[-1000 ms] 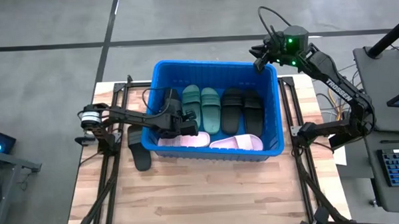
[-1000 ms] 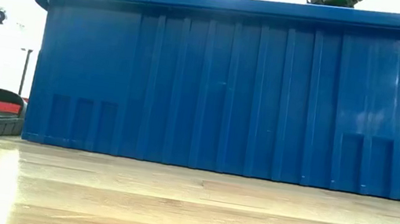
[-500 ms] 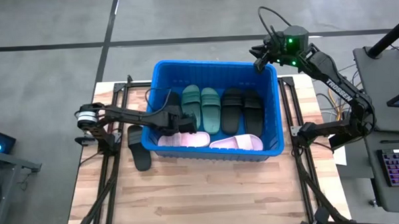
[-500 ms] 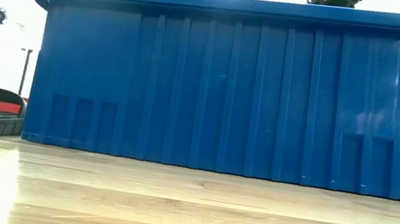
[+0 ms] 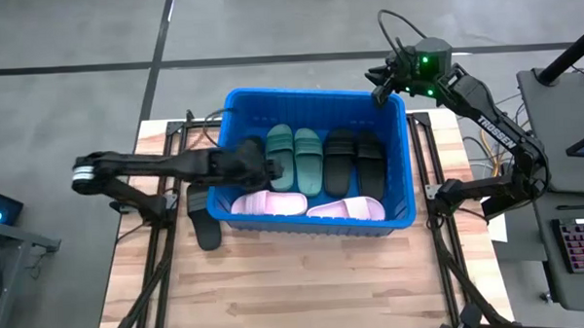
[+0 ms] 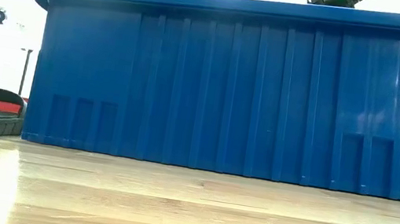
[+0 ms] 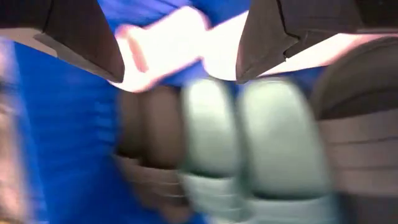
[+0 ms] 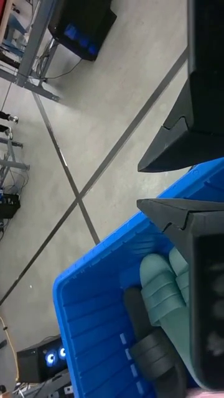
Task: Pick and place slides into bin
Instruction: Put the black slide into the blue container
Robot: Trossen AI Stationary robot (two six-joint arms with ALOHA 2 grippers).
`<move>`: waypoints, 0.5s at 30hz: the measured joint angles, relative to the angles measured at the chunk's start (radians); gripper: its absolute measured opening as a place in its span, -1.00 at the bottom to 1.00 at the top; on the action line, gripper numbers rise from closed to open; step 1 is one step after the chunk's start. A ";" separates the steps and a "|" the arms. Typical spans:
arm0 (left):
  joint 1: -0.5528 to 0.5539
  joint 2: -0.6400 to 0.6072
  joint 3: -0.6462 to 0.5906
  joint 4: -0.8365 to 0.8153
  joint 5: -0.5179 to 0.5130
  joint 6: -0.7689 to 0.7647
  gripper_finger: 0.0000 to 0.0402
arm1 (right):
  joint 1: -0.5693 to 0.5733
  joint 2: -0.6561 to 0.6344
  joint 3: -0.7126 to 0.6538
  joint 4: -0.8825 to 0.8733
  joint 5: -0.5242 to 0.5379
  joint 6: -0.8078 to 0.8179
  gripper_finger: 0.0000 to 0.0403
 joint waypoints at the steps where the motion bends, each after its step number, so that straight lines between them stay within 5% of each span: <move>1: -0.006 -0.029 0.000 0.026 0.011 0.040 0.46 | 0.000 0.000 0.000 0.000 0.000 0.000 -0.66; 7: -0.017 -0.138 0.001 0.042 -0.009 0.083 0.45 | 0.000 0.000 0.000 0.000 0.000 0.000 -0.69; 15: 0.024 -0.061 -0.005 -0.024 -0.002 -0.070 0.45 | 0.000 0.000 0.000 0.000 0.000 0.003 -0.67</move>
